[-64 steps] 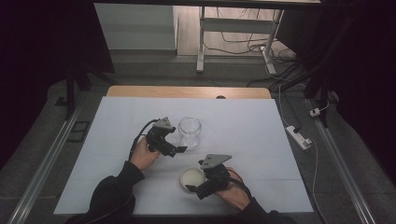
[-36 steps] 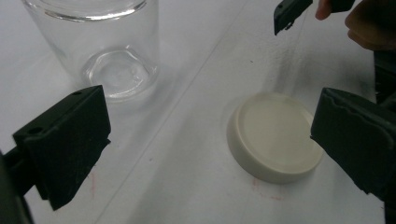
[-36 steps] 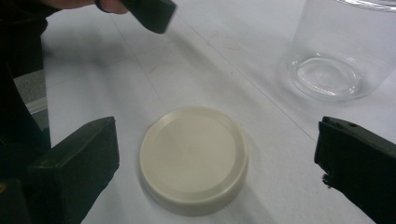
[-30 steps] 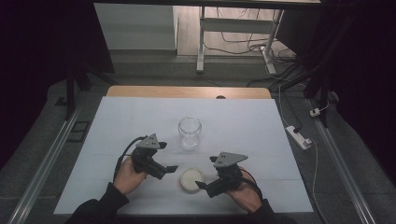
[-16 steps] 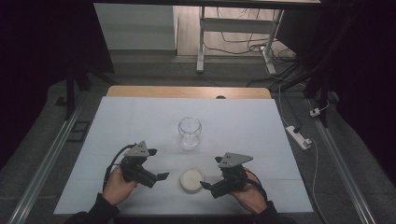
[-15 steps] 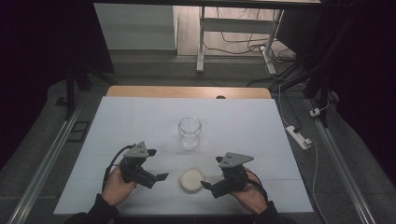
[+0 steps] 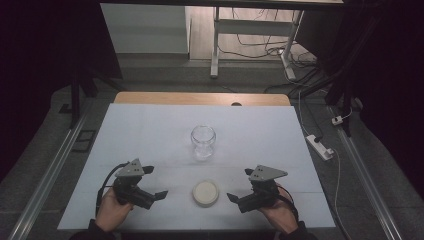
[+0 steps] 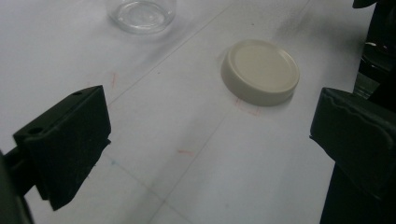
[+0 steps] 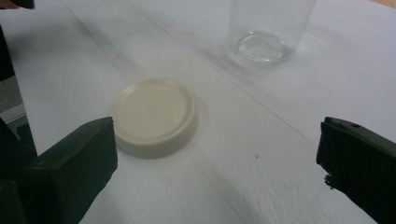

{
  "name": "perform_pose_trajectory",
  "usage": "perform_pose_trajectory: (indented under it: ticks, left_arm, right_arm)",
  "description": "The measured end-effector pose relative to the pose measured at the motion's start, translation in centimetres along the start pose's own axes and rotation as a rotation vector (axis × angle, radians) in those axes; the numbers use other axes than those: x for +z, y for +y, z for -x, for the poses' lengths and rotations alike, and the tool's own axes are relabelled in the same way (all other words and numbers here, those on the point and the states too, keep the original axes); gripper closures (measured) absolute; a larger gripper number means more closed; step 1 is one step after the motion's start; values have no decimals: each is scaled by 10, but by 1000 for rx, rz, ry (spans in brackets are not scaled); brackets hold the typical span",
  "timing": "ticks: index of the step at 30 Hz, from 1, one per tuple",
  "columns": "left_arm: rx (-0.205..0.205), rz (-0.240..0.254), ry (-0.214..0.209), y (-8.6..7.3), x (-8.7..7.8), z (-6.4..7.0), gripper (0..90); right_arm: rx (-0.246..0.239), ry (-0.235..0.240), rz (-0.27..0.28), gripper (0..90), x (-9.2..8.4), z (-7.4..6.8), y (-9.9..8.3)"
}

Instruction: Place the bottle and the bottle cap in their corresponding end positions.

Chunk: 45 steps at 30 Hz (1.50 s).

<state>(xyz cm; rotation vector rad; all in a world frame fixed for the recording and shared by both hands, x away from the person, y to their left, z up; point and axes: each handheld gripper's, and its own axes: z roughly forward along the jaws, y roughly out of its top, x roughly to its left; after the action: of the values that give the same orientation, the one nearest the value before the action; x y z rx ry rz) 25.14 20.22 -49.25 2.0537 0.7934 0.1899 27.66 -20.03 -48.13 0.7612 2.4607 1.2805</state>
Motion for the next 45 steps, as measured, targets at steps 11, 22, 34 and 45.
perform_pose_trajectory:
  ticks: [11, 22, 34, 45]
  left_arm:
    - [-60, 20, 46, -26, -25, -2, 0]
    - [-113, -4, 133, -54, -48, -4, 0]
    - [-191, -13, 182, -82, -68, -6, 0]
    - [-237, -8, 215, -96, -81, -6, 0]
  right_arm:
    - [49, -84, -4, 0, -25, 10, -21]
    - [117, -176, -13, 0, -50, 21, -44]
    - [191, -248, -28, 0, -72, 26, -65]
    - [238, -274, -46, 0, -84, 29, -76]
